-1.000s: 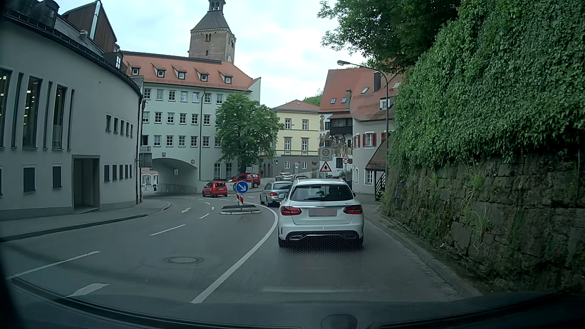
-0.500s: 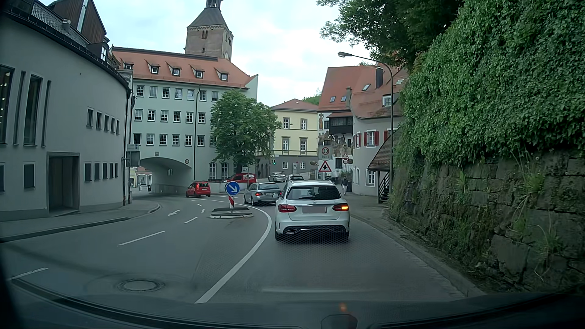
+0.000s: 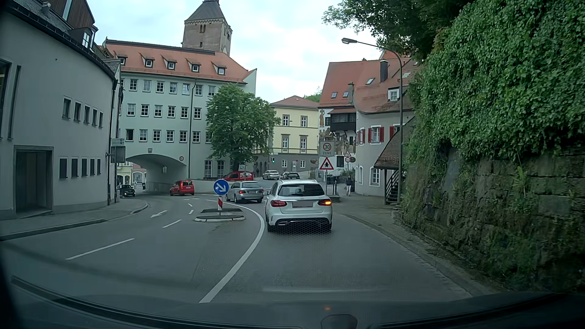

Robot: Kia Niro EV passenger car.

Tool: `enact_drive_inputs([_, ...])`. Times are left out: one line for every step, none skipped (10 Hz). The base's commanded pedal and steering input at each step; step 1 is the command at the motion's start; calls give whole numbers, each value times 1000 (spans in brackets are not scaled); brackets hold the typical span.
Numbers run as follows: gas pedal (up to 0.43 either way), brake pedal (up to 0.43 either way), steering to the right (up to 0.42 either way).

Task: Follow the waypoints while adhering to traffic rules and regulations

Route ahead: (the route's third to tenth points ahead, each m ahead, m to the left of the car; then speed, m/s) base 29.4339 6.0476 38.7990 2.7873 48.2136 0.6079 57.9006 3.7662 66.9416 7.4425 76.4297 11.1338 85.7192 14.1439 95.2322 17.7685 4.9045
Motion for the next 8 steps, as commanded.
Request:
enact_drive_inputs([150,0,0])
enact_drive_inputs([150,0,0])
enact_drive_inputs([150,0,0])
enact_drive_inputs([150,0,0])
enact_drive_inputs([150,0,0])
enact_drive_inputs([138,0,-2])
enact_drive_inputs([138,0,-3])
enact_drive_inputs([130,0,-5])
